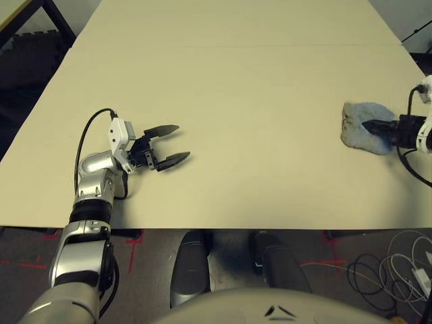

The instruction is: Wipe the water off the table with a rag.

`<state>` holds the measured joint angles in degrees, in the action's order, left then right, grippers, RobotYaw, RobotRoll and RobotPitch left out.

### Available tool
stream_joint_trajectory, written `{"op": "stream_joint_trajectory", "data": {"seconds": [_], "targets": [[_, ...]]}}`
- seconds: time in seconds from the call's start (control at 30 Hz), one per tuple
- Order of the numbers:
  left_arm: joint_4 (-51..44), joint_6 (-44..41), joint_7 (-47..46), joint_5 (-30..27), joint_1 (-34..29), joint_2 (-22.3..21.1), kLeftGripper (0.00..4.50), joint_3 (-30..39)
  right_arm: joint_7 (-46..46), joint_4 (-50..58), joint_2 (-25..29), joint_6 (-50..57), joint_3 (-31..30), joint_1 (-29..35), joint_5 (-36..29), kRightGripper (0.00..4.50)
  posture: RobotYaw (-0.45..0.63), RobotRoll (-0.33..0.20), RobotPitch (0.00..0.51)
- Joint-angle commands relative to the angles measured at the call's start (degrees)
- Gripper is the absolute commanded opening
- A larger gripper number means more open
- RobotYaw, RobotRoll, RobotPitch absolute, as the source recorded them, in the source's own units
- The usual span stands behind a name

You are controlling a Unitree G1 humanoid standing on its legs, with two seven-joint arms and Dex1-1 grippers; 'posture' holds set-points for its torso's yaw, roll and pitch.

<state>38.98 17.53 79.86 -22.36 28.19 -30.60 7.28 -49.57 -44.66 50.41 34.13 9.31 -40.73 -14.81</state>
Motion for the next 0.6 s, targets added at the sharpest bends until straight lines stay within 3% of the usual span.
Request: {"op": "stream_joint_trajectory", "data": {"seconds": [0.03, 0.3, 0.6], "targets": [[0.0, -1.7, -1.9, 0.2, 0.0, -0.1, 4.5, 0.6, 1.7, -1.7, 0.9, -8.5, 2.7, -1.8, 0.7, 4.47, 0.15, 0.0, 0.183], [1.3, -8.4, -15.7, -2.9, 4.1, 1.1, 4.5, 7.2, 7.2, -6.5, -2.0, -25.5, 10.5, -6.2, -2.4, 4.47, 0.16, 0.0, 0.181], [12.4, -10.1, -36.5, -0.9, 12.4, -3.2, 4.5, 14.9, 14.9, -14.3, -6.2, -38.9, 13.6, -8.6, -2.5, 4.47, 0.19, 0.0, 0.178]]}}
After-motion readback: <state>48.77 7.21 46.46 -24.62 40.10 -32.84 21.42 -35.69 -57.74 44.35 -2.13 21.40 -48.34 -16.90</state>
